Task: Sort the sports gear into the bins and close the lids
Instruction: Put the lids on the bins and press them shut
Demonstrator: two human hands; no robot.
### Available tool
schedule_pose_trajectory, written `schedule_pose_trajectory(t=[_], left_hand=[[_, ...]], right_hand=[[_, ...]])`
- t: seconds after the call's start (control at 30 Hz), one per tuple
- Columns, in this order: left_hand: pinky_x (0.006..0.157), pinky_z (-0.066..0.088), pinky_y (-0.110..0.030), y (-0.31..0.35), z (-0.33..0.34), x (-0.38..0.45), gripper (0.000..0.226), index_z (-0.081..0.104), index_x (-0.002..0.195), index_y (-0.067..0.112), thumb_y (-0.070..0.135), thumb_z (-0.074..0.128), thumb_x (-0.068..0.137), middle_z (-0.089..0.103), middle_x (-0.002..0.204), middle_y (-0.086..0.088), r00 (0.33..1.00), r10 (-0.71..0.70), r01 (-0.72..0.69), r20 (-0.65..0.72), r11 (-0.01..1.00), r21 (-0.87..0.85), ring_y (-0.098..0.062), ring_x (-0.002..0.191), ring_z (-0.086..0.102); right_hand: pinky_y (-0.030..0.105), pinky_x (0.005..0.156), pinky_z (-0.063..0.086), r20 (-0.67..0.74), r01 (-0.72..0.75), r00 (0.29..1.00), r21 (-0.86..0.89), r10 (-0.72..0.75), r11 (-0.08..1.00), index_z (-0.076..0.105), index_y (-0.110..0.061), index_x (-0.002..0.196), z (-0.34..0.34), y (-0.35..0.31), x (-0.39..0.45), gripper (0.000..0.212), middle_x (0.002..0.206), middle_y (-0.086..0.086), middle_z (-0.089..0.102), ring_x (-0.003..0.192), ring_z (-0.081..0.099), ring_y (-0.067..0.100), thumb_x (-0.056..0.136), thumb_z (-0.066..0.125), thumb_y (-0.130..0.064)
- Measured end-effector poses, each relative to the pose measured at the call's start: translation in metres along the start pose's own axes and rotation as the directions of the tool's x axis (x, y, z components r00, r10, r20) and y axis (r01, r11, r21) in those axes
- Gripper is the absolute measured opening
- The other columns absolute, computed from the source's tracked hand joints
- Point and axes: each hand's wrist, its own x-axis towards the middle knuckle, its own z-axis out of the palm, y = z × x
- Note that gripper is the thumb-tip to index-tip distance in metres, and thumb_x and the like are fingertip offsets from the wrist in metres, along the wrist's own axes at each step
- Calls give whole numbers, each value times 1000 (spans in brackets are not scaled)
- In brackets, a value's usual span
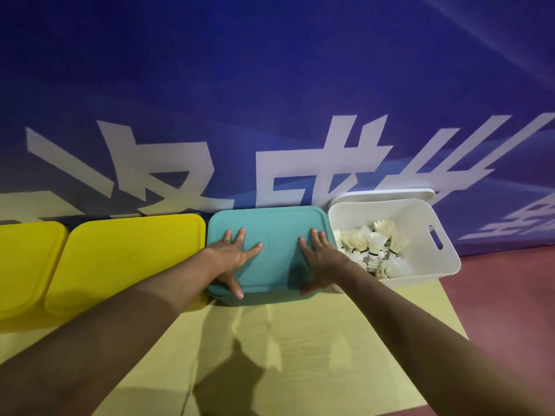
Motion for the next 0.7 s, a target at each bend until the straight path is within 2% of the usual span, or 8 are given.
schedule_pose_trajectory(t=[0.1,0.17,0.23,0.37,0.5,0.6,0.7], left_hand=[[124,14,-54,-5,13,-11,142,-24,154,47,59,88,67,-39,160,-12,1000,18,-18,-17,999,41,-44,150,-25],[125,11,-51,-5,29,-18,139,-27,154,43,50,87,74,-38,160,-17,998,8,-3,-59,996,90,-46,150,-24],[125,6,-51,-3,46,-22,125,-26,156,39,40,78,87,-36,160,-21,993,11,3,-118,993,118,-48,149,-25],[126,0,-51,-9,67,-24,102,-24,157,34,27,60,101,-34,159,-27,974,92,-58,-207,985,164,-47,147,-28],[125,-4,-52,-22,78,-25,88,-24,158,33,32,48,107,-33,157,-30,949,196,-139,-247,963,231,-48,146,-28],[124,-4,-53,-25,84,-24,86,-27,157,30,38,43,108,-31,157,-32,934,230,-147,-274,945,292,-51,146,-27],[123,-4,-51,-29,77,-26,102,-28,156,33,29,58,102,-35,156,-29,937,254,-183,-242,942,281,-47,145,-30]], right_hand=[[62,121,7,-72,16,997,-85,-22,996,-17,-12,159,15,-4,-7,141,161,28,-26,146,-15,56,71,78,-67],[66,121,9,-144,15,989,-92,-28,996,-17,-10,158,25,-7,-9,133,161,29,-25,146,-13,58,79,77,-59],[68,120,12,-193,8,981,-88,-24,996,-18,-10,158,32,-8,-10,125,161,29,-25,147,-13,58,84,72,-55],[65,119,3,-214,-21,977,-115,-4,993,-18,-9,158,39,-8,-6,127,161,29,-24,147,-13,58,82,72,-56],[64,121,6,-221,-9,975,-113,-16,994,-17,-9,159,38,-6,-2,124,162,29,-22,147,-11,58,84,66,-63],[65,121,7,-222,-18,975,-138,-13,990,-15,-5,158,40,-6,-1,127,161,31,-21,147,-10,59,82,65,-68],[65,119,7,-223,-41,975,-147,7,988,-14,-2,157,41,-7,-1,132,161,33,-19,147,-6,60,79,67,-71]])
